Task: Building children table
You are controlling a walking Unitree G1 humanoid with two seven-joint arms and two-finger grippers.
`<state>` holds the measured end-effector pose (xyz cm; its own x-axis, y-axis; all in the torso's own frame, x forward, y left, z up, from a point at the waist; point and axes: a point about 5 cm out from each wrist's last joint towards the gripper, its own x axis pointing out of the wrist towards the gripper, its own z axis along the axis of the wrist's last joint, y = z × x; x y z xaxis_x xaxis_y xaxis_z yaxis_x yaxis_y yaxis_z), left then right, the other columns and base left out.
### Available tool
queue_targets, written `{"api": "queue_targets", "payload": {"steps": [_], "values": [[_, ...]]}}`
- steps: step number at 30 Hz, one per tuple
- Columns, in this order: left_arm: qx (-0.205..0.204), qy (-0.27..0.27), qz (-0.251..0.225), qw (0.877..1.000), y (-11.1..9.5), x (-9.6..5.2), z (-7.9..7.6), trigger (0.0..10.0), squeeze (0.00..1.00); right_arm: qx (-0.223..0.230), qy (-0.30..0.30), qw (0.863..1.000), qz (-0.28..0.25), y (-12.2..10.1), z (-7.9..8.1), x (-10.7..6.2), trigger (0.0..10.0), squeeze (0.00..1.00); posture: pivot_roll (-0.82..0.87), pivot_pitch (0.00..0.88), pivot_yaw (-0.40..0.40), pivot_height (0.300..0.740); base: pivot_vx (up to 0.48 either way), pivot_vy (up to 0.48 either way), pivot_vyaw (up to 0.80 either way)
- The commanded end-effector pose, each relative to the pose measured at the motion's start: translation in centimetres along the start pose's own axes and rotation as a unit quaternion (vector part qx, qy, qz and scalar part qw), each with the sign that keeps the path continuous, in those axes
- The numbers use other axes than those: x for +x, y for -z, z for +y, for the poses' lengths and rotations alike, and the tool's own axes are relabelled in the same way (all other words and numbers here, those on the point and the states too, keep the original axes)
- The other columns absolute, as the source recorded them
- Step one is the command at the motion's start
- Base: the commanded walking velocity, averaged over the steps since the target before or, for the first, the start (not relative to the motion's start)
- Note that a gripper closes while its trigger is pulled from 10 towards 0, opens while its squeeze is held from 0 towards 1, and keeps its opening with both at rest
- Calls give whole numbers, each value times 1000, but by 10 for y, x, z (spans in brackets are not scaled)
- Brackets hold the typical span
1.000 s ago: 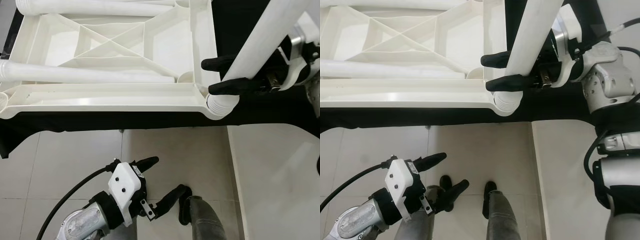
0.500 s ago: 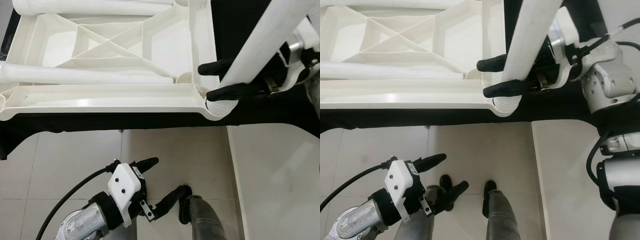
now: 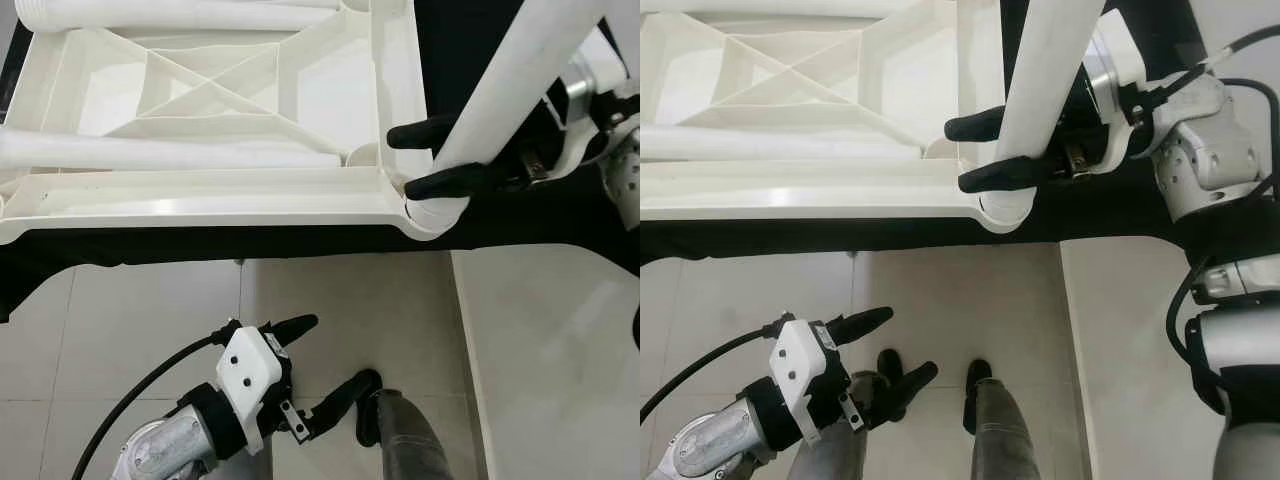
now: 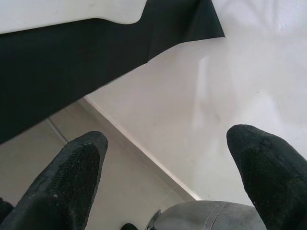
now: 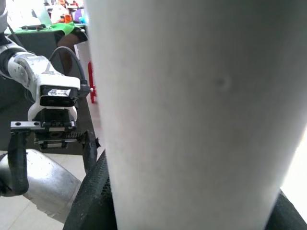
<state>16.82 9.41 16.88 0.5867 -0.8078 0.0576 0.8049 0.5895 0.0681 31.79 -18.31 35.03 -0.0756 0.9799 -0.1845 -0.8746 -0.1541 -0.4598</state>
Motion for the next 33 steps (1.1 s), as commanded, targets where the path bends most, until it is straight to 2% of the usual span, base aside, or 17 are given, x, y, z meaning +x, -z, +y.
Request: {"api": "queue_targets", "payload": {"steps": [1,3,13,22,26,27,28,33], "values": [[-3,7,6,1000,3,-2,-5,10000,0,62,-21,997,51,33,11,5,10000,0,125,508,38,740,0,0,0],[-2,8,7,1000,3,-2,-5,10000,0,59,-31,996,67,35,13,6,10000,0,128,508,40,740,0,0,0],[-1,9,7,1000,3,-1,-5,10000,0,67,-46,994,73,37,15,10,10000,0,125,508,38,740,0,0,0],[-2,8,6,1000,3,0,-5,10000,0,50,-26,998,35,41,11,17,10000,0,116,507,33,740,0,0,0],[-3,9,5,1000,4,1,-5,10000,0,55,55,997,28,49,5,20,10000,0,111,500,32,740,0,0,0],[-3,9,5,1000,4,1,-5,10000,0,55,55,997,28,49,5,20,10000,0,111,500,32,740,0,0,0],[-3,10,4,1000,5,2,-5,10000,0,53,99,993,42,53,1,22,10000,0,107,494,27,740,0,0,0],[-3,10,4,1000,5,2,-6,10000,0,51,159,983,71,61,-3,22,10000,0,101,487,21,740,0,0,0]]}}
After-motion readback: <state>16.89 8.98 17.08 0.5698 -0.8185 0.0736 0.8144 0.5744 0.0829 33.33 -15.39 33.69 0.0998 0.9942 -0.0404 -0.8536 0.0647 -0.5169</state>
